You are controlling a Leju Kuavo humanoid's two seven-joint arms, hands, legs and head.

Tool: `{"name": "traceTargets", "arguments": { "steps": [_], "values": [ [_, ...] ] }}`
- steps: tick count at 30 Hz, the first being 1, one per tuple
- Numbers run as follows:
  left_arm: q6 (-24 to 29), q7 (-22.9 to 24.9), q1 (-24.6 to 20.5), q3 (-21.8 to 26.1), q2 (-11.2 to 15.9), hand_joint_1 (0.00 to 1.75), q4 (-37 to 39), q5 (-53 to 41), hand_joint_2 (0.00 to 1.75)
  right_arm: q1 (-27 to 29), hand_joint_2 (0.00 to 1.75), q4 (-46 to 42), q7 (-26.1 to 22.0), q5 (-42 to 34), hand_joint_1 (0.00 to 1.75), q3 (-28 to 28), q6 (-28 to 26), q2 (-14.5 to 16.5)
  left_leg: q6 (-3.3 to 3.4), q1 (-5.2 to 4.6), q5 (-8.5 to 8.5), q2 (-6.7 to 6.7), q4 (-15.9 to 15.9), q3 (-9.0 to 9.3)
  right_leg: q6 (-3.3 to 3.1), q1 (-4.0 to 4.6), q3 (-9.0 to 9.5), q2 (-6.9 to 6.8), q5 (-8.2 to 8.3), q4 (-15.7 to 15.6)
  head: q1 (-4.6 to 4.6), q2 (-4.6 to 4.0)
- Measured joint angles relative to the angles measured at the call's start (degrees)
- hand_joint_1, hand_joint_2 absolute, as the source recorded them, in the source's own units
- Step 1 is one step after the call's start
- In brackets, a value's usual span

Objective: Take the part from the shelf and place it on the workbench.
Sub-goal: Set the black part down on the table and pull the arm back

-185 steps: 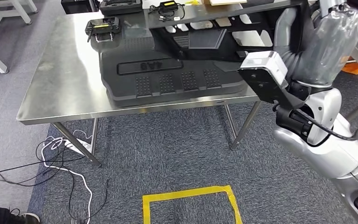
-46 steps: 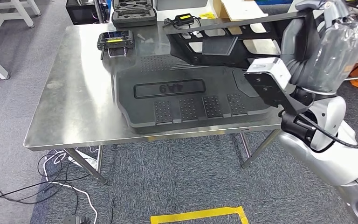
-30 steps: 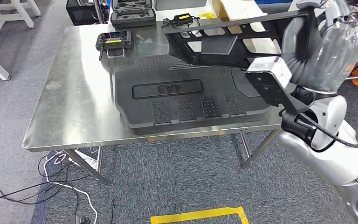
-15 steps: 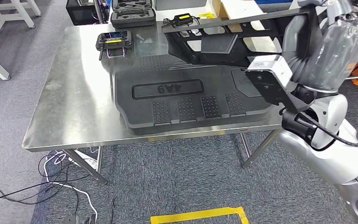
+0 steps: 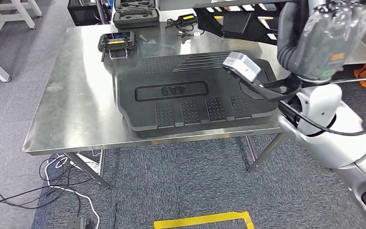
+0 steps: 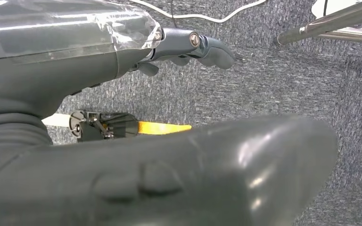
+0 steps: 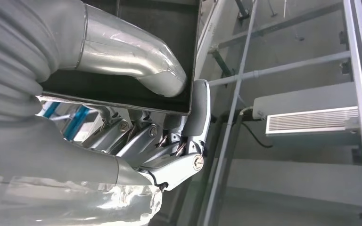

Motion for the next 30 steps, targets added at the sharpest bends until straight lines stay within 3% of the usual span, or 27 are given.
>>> {"name": "traceTargets", "arguments": {
  "steps": [11,25,30],
  "values": [
    [0.28,0.26,-0.05,0.0,-0.33,0.0,0.0,0.06,0.0,-2.74,1.75,7.01,0.0,2.03,1.75,5.51,-0.7,2.21,0.0,0.01,0.0,-0.01,-0.02,-0.01,0.0,0.02,-0.01,-0.01,-0.02,0.0,-0.01,0.0],
    [0.55,0.25,-0.02,0.0,-0.58,0.0,0.0,0.73,0.0,-2.23,1.75,13.85,-0.32,10.08,1.75,10.65,-1.78,9.09,-0.01,0.09,0.0,-0.01,-0.02,-0.01,0.0,0.08,-0.01,-0.01,-0.02,0.01,-0.01,0.0],
    [0.6,0.2,0.02,0.0,-0.58,0.0,0.0,1.1,0.0,-4.13,1.75,16.17,-0.49,11.0,1.75,12.21,0.15,10.88,-0.01,0.09,0.0,-0.01,-0.02,0.0,0.0,0.09,0.0,-0.02,-0.02,0.01,-0.01,0.0]
  ]
}}
